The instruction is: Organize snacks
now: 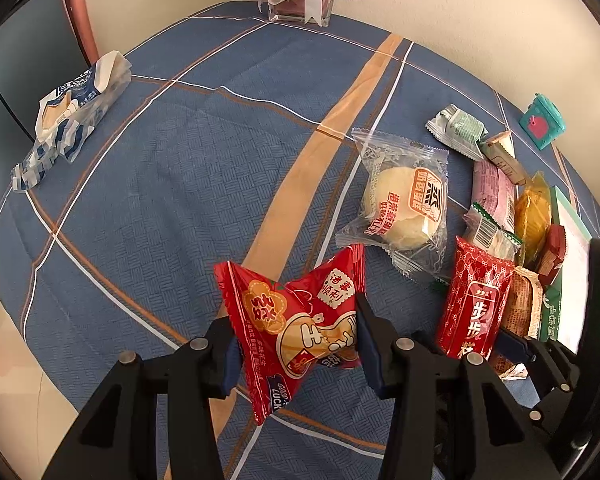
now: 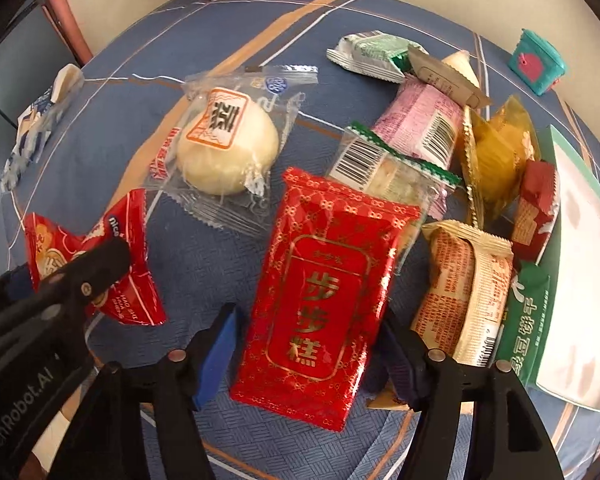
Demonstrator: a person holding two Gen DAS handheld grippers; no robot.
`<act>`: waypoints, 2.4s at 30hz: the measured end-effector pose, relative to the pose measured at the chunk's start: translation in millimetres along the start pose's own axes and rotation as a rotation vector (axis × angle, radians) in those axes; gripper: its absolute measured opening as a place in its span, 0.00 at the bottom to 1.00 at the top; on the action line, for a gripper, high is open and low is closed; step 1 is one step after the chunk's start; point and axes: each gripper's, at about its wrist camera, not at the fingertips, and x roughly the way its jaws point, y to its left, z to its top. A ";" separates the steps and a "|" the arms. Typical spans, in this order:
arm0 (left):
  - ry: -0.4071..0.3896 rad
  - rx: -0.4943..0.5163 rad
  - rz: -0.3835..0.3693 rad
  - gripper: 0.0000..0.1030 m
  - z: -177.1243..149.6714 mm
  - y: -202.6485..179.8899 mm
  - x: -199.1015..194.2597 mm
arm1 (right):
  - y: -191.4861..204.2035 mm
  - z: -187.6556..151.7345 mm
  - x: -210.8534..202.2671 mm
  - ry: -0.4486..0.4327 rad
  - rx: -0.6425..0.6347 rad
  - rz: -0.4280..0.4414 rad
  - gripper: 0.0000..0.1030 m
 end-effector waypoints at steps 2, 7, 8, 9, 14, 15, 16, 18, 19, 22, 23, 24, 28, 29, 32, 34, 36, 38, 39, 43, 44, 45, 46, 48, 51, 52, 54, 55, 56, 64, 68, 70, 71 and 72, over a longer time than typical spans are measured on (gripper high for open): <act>0.003 -0.001 0.001 0.49 -0.2 -0.3 0.5 | -7.4 -1.4 -2.3 -0.003 0.021 0.004 0.54; 0.004 0.003 -0.003 0.49 0.6 -2.2 -0.1 | -26.8 -4.7 -6.3 -0.007 0.070 0.048 0.45; 0.004 0.004 -0.004 0.49 0.9 -2.9 -0.5 | -32.4 -6.2 -8.2 -0.007 0.076 0.059 0.45; 0.002 0.006 -0.003 0.49 1.1 -3.5 -1.3 | -34.5 -6.8 -9.1 -0.008 0.086 0.073 0.44; -0.008 0.011 0.003 0.49 2.4 -4.4 -8.1 | -61.2 -10.5 -15.5 -0.014 0.114 0.121 0.44; -0.011 0.012 0.004 0.49 2.9 -5.1 -10.6 | -66.2 -7.3 -15.9 -0.018 0.121 0.133 0.44; -0.015 0.013 0.004 0.49 3.4 -5.9 -13.3 | -70.8 -5.2 -18.1 -0.024 0.128 0.145 0.44; -0.025 0.018 0.007 0.49 4.7 -8.0 -20.4 | -79.3 -6.5 -27.0 -0.039 0.134 0.164 0.44; -0.029 0.020 0.008 0.49 5.5 -9.5 -23.4 | -85.1 -6.4 -33.0 -0.049 0.138 0.174 0.44; -0.048 0.030 0.008 0.49 9.4 -17.2 -34.8 | -100.6 -5.8 -52.8 -0.085 0.161 0.211 0.44; -0.055 0.034 0.007 0.49 10.9 -20.8 -38.2 | -106.1 -7.1 -59.0 -0.096 0.168 0.221 0.44; -0.061 0.040 0.005 0.49 12.8 -25.7 -42.4 | -114.7 -7.0 -66.8 -0.111 0.179 0.230 0.44; -0.088 0.077 -0.013 0.49 20.7 -54.1 -58.4 | -144.4 -11.7 -89.3 -0.152 0.232 0.239 0.44; -0.092 0.088 -0.017 0.49 22.4 -61.3 -60.6 | -159.3 -12.3 -94.6 -0.165 0.255 0.232 0.44; -0.097 0.135 -0.049 0.49 26.1 -96.5 -67.5 | -195.6 -15.2 -105.7 -0.186 0.318 0.191 0.44; -0.094 0.163 -0.071 0.49 26.7 -118.8 -68.6 | -223.3 -19.9 -111.6 -0.197 0.369 0.169 0.44; -0.090 0.201 -0.094 0.49 25.7 -145.6 -68.4 | -247.3 -22.2 -120.3 -0.210 0.422 0.137 0.44; -0.086 0.233 -0.112 0.49 24.6 -167.3 -68.2 | -271.9 -26.4 -119.8 -0.213 0.471 0.098 0.44; -0.082 0.251 -0.121 0.49 23.5 -179.3 -67.4 | -285.9 -28.7 -120.1 -0.214 0.502 0.084 0.44; -0.059 0.304 -0.160 0.49 22.5 -230.3 -58.7 | -324.8 -36.3 -112.6 -0.210 0.600 0.049 0.44; -0.054 0.313 -0.169 0.49 22.6 -240.0 -56.4 | -334.5 -38.9 -112.0 -0.208 0.620 0.041 0.44; -0.050 0.324 -0.179 0.49 22.4 -251.9 -53.0 | -344.5 -42.2 -110.6 -0.204 0.640 0.033 0.44; -0.047 0.336 -0.185 0.49 22.1 -262.8 -49.8 | -351.3 -45.9 -111.7 -0.201 0.657 0.025 0.44; -0.038 0.353 -0.195 0.49 21.2 -281.9 -42.3 | -364.3 -46.6 -109.1 -0.202 0.676 0.003 0.44; -0.024 0.370 -0.204 0.49 20.6 -307.0 -27.1 | -380.9 -46.8 -104.8 -0.208 0.701 0.013 0.44; -0.019 0.373 -0.202 0.49 19.9 -313.6 -21.4 | -386.3 -47.9 -103.9 -0.209 0.711 0.012 0.44; -0.012 0.381 -0.204 0.49 20.2 -324.6 -11.2 | -394.3 -47.7 -100.7 -0.204 0.724 0.002 0.44; -0.010 0.383 -0.205 0.49 21.3 -328.1 -7.1 | -397.8 -47.1 -98.9 -0.202 0.730 -0.003 0.44; -0.008 0.384 -0.207 0.49 22.3 -332.8 -2.5 | -401.7 -46.6 -97.3 -0.200 0.735 -0.008 0.44; 0.024 0.389 -0.210 0.50 24.6 -349.6 22.3 | -417.2 -39.6 -85.3 -0.185 0.743 -0.040 0.46; 0.029 0.385 -0.201 0.57 25.2 -348.7 22.6 | -417.2 -40.1 -83.0 -0.170 0.742 -0.034 0.56; 0.023 0.385 -0.197 0.58 26.3 -346.5 18.8 | -414.7 -39.7 -82.9 -0.162 0.734 -0.043 0.57; 0.020 0.386 -0.195 0.61 26.9 -345.6 17.1 | -413.2 -39.5 -83.3 -0.158 0.730 -0.045 0.59; 0.015 0.385 -0.190 0.66 27.5 -343.3 14.2 | -412.3 -39.4 -83.7 -0.155 0.727 -0.046 0.62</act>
